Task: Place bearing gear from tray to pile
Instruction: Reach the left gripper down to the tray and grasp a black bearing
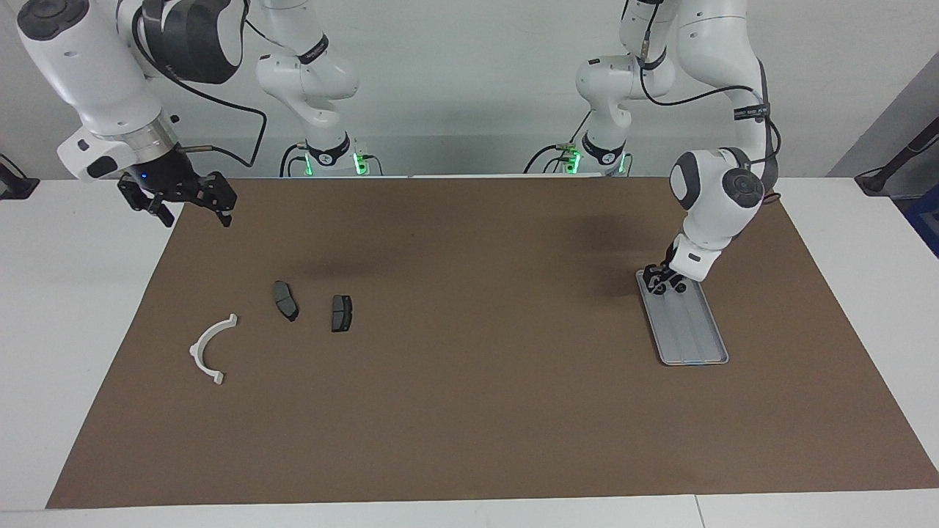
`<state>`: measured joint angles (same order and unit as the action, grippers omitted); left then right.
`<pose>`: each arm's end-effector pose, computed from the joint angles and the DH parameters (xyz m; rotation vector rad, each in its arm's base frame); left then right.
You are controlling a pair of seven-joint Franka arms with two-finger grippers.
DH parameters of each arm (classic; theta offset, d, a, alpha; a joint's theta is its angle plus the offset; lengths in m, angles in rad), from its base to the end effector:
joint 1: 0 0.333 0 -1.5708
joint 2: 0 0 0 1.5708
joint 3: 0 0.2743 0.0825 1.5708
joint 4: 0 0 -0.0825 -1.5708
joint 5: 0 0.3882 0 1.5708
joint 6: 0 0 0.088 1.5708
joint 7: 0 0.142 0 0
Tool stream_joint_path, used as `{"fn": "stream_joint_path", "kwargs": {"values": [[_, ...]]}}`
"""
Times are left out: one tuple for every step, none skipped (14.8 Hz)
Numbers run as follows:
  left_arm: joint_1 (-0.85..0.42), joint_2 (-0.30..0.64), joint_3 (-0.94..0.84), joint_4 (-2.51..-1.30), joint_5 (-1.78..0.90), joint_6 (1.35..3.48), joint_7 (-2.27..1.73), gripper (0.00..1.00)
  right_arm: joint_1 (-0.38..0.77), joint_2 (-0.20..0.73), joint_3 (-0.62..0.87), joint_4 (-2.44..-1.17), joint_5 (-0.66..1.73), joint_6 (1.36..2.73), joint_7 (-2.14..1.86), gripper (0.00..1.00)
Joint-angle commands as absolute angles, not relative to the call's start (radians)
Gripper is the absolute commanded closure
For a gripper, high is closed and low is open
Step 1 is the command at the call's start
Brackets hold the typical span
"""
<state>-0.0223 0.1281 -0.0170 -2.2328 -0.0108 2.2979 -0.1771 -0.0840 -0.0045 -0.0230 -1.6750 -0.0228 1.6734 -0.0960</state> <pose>0.5271 -0.0214 0.2295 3.1286 0.2277 -0.0999 0.5606 -0.0633 0.5094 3.1188 -0.0136 0.0009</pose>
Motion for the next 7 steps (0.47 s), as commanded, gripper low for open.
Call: {"fn": "stream_joint_path", "kwargs": {"values": [[-0.026,0.143,-0.011,-2.244,0.006,2.327,-0.187,0.39,-0.091,-0.015,-0.018,-1.690,-0.011,1.700,-0.097,0.00],[-0.026,0.143,-0.011,-2.244,0.006,2.327,-0.187,0.39,-0.091,-0.015,-0.018,-1.689,-0.011,1.700,-0.097,0.00],[-0.026,0.143,-0.011,-2.244,0.006,2.327,-0.189,0.39,-0.091,-0.015,-0.018,-1.689,-0.011,1.700,-0.097,0.00],[-0.026,0.143,-0.011,-2.244,0.006,2.327,-0.187,0.39,-0.092,-0.015,-0.018,-1.690,-0.011,1.700,-0.097,0.00],[-0.026,0.143,-0.011,-2.244,0.006,2.327,-0.187,0.40,-0.092,-0.015,-0.018,-1.690,-0.011,1.698,-0.095,0.00],[-0.026,0.144,-0.011,-2.244,0.006,2.327,-0.187,0.41,-0.092,-0.015,-0.018,-1.690,-0.011,1.697,-0.097,0.00],[-0.028,0.144,-0.011,-2.244,0.006,2.327,-0.187,0.45,-0.092,-0.015,-0.018,-1.690,-0.011,1.698,-0.097,0.00]]}}
